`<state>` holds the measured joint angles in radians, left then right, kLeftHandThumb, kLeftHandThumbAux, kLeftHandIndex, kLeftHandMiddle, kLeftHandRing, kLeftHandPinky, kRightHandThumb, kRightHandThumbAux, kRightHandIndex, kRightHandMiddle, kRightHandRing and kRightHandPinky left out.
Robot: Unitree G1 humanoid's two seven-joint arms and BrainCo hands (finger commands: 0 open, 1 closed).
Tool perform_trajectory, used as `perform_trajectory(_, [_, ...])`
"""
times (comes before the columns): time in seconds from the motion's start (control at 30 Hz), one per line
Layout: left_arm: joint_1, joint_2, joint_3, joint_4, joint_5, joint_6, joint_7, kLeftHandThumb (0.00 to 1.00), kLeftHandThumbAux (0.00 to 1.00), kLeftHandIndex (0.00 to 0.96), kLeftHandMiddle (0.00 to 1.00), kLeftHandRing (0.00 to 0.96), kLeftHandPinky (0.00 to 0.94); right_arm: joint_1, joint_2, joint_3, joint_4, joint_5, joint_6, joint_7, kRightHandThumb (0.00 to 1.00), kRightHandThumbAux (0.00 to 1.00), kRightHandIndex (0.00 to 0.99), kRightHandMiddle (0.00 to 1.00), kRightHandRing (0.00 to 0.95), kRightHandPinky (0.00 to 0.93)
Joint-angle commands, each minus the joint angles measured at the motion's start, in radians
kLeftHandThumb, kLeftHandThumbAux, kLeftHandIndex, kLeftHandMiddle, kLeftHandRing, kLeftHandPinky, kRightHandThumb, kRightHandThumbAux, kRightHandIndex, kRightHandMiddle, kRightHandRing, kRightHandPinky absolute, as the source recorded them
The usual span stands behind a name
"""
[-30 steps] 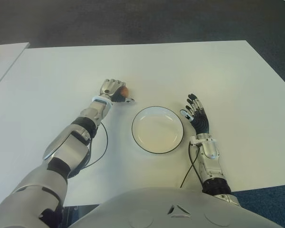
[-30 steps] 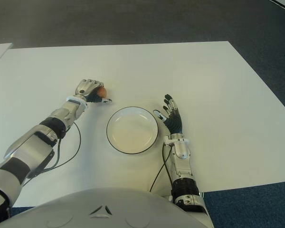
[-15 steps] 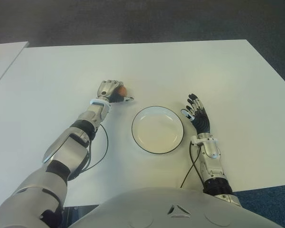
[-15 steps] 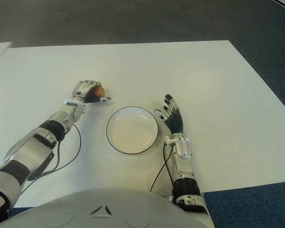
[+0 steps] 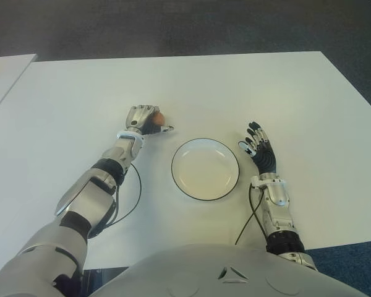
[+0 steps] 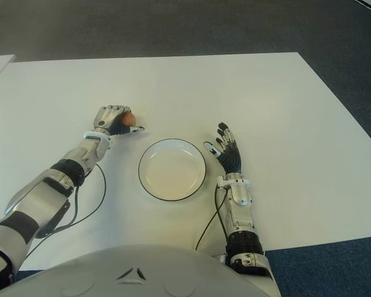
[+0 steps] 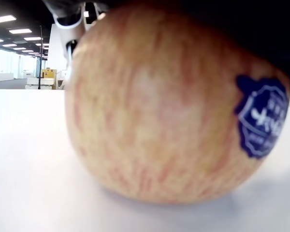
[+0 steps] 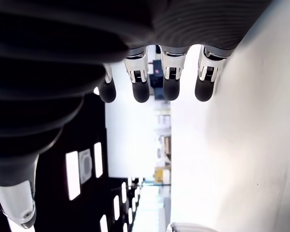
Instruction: Put the apples into the plate.
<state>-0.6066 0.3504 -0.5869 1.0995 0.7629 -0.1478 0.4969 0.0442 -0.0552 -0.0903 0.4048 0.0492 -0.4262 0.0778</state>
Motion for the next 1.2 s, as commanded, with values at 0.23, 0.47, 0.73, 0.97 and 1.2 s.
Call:
perform_trajectory(0.23, [0.076, 0.058, 0.027, -0.15, -0.003, 0.011, -0.031, 0.855, 0.667, 0.402, 0.536, 0.839, 0.801, 0.027, -0.004, -0.015, 0.089, 0.003, 0.043, -0.01, 0.129, 0.627, 0.0, 0.0, 0.0, 0.0])
perform_trajectory(0.47, [0.15, 0.17, 0.133, -0.56, -0.007, 0.077, -0.13, 0.855, 0.667, 0.403, 0.535, 0.839, 0.786, 0.015, -0.004, -0.024, 0.115, 0.016, 0.036, -0.001, 0.139, 0.62, 0.0, 0.0, 0.0, 0.0])
perform_trajectory(0.73, [0.232, 0.232, 0.216, -0.869, 0.006, 0.102, -0.205, 0.856, 0.667, 0.404, 0.533, 0.84, 0.766, 0.015, -0.002, -0.026, 0.13, 0.018, 0.021, 0.006, 0.146, 0.613, 0.0, 0.0, 0.0, 0.0])
perform_trajectory(0.97, [0.325, 0.219, 0.241, -1.221, 0.049, 0.179, -0.338, 0.857, 0.666, 0.407, 0.532, 0.839, 0.656, 0.019, -0.005, -0.022, 0.139, 0.016, 0.012, 0.017, 0.149, 0.602, 0.0, 0.0, 0.0, 0.0])
perform_trajectory(1.2, [0.362, 0.185, 0.22, -1.397, 0.095, 0.233, -0.46, 0.859, 0.665, 0.408, 0.532, 0.836, 0.693, 0.018, -0.007, -0.015, 0.144, -0.002, 0.01, 0.009, 0.148, 0.579, 0.0, 0.0, 0.0, 0.0])
